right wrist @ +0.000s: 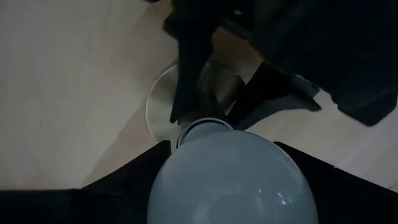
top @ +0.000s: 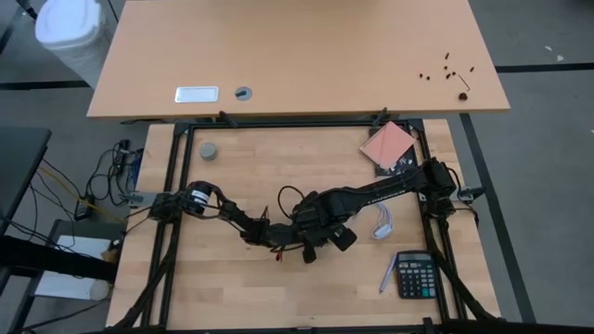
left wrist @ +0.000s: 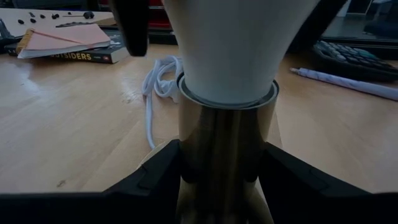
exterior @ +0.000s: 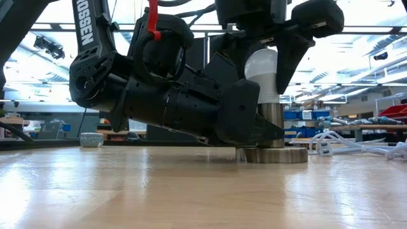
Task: Screw lightbulb
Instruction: Insert the white lightbulb into the golden lamp
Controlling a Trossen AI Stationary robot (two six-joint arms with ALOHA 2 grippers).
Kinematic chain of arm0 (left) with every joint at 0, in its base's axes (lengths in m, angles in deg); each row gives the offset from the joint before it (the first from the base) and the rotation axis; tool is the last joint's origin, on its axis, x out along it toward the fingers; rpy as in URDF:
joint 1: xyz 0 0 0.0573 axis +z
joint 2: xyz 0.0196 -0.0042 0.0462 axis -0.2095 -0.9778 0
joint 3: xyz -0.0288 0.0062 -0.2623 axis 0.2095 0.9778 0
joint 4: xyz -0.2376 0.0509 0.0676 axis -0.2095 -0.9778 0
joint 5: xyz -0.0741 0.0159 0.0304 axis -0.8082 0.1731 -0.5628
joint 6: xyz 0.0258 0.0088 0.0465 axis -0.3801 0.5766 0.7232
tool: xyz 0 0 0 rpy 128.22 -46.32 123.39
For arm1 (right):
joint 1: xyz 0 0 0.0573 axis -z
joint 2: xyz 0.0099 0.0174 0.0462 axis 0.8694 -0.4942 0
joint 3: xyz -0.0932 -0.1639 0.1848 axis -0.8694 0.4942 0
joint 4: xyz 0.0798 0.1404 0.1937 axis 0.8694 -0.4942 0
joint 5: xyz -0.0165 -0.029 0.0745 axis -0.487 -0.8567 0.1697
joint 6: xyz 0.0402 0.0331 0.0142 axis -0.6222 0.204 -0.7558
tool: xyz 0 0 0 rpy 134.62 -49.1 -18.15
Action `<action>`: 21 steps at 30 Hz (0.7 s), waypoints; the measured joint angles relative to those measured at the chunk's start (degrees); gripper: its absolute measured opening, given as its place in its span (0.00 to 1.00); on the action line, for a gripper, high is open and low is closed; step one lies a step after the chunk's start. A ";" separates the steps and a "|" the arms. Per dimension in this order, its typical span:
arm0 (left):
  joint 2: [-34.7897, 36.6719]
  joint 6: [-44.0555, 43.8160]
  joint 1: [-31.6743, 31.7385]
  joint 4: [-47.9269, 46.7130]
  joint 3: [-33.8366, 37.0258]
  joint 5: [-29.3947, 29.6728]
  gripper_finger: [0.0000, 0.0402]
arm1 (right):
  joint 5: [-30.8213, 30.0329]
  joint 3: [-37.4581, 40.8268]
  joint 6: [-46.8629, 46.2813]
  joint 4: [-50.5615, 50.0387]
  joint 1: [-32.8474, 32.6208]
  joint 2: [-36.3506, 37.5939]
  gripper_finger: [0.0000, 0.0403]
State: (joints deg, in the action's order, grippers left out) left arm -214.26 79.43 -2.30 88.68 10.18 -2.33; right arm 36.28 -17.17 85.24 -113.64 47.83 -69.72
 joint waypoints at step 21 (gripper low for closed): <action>0.00 -0.56 -0.04 0.77 0.03 -0.26 0.48 | 0.24 0.01 -57.30 -0.16 0.04 0.00 0.69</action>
State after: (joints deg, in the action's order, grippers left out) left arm -214.26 78.87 -2.34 89.45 10.21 -2.59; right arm 36.53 -17.16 27.94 -113.80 47.87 -69.72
